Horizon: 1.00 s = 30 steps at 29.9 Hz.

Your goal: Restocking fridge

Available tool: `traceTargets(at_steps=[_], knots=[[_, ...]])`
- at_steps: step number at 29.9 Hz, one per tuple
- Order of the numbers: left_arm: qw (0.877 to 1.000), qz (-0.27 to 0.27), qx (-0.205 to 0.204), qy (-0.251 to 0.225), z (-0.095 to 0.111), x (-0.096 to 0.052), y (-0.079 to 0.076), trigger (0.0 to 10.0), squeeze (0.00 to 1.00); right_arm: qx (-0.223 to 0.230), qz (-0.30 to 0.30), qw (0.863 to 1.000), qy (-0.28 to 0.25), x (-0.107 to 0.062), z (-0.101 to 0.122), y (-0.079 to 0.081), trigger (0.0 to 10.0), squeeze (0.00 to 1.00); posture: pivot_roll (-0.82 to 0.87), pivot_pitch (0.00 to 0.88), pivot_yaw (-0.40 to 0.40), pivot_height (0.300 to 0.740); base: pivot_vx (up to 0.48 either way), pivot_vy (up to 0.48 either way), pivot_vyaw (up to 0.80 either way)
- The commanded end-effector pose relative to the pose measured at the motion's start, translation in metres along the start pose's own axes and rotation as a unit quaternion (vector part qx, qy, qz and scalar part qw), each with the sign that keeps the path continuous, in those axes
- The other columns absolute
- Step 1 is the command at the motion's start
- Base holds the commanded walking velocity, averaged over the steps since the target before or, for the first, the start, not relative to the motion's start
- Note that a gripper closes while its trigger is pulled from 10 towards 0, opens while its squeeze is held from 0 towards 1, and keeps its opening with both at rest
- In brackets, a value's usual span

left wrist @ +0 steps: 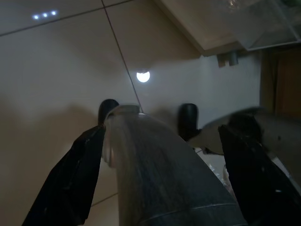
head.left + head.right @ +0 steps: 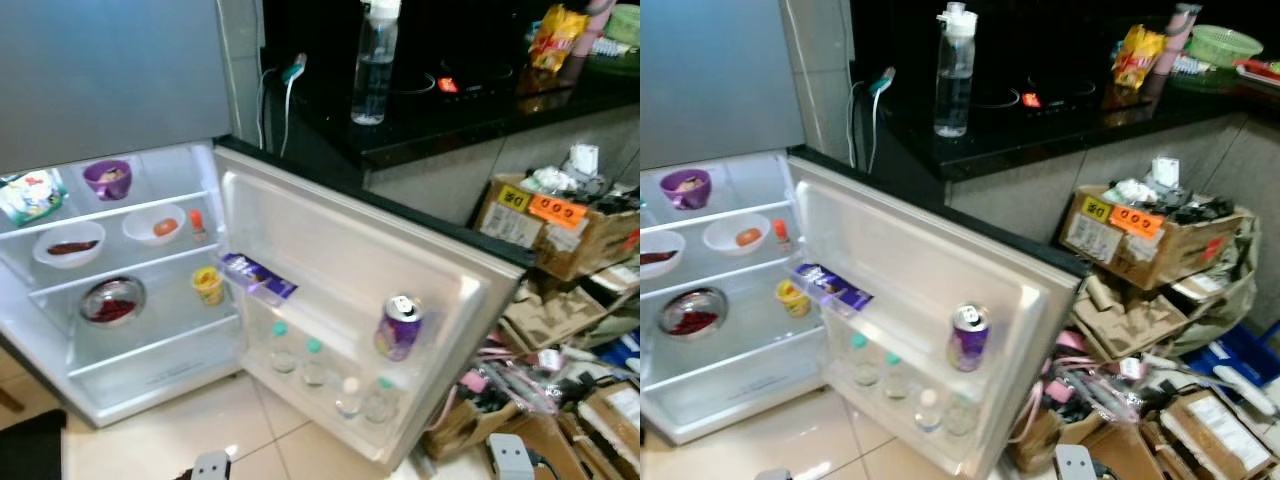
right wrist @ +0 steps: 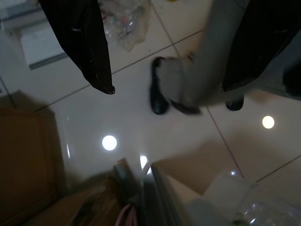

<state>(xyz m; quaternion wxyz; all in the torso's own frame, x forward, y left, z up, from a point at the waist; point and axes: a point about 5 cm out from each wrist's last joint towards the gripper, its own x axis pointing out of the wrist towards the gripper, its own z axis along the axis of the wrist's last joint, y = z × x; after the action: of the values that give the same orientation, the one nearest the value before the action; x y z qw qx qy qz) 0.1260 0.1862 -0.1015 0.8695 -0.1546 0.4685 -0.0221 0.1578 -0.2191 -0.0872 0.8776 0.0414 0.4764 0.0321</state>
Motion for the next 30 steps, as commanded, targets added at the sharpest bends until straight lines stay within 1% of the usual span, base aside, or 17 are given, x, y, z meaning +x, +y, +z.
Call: traceTargets(at_steps=[1, 11, 18, 21, 23, 26, 30], knots=[[1.0, 0.004, 0.001, 0.016, -0.0072, -0.0015, 0.0008, 10.0, 0.0, 0.002, -0.009, 1.0, 0.0, -0.0012, 0.0007, -0.0045, 10.0, 0.0, -0.06, 0.0, -0.024, 0.74, 0.0, 0.0, 0.0], [1.0, 0.005, -0.001, 0.016, -0.0076, -0.0015, 0.0007, 10.0, 0.0, 0.0, -0.011, 1.0, -0.004, -0.0014, 0.0022, -0.0061, 10.0, 0.0, -0.06, 0.0, -0.024, 0.74, 0.0, 0.0, 0.0], [0.999, 0.027, -0.002, 0.02, -0.0086, -0.0022, 0.004, 10.0, 0.0, 0.0, -0.008, 1.0, -0.013, 0.0002, 0.0076, -0.0035, 10.0, 0.0, -0.06, 0.0, -0.021, 0.74, 0.0, 0.0, 0.0], [0.999, 0.026, -0.005, 0.023, -0.0102, -0.0027, 0.0044, 10.0, 0.0, 0.0, -0.006, 1.0, -0.01, 0.0005, 0.0057, -0.0016, 10.0, 0.0, -0.06, 0.0, -0.021, 0.74, 0.0, 0.0, 0.0], [1.0, 0.016, -0.008, 0.022, -0.0108, -0.0028, 0.0033, 10.0, 0.0, 0.001, -0.006, 1.0, -0.009, 0.0004, 0.0044, -0.0013, 10.0, 0.0, -0.06, 0.0, -0.02, 0.74, 0.0, 0.0, 0.0], [1.0, 0.014, -0.005, 0.023, -0.0109, -0.0029, 0.0031, 10.0, 0.0, 0.002, -0.005, 1.0, -0.008, 0.0003, 0.0038, -0.0012, 10.0, 0.0, -0.06, 0.0, -0.02, 0.74, 0.0, 0.0, 0.0], [1.0, 0.008, -0.003, 0.025, -0.0112, -0.0026, 0.0019, 10.0, 0.0, 0.007, -0.005, 1.0, -0.008, 0.0, 0.0023, -0.0012, 10.0, 0.0, -0.06, 0.0, -0.02, 0.74, 0.0, -0.48, 0.0]])
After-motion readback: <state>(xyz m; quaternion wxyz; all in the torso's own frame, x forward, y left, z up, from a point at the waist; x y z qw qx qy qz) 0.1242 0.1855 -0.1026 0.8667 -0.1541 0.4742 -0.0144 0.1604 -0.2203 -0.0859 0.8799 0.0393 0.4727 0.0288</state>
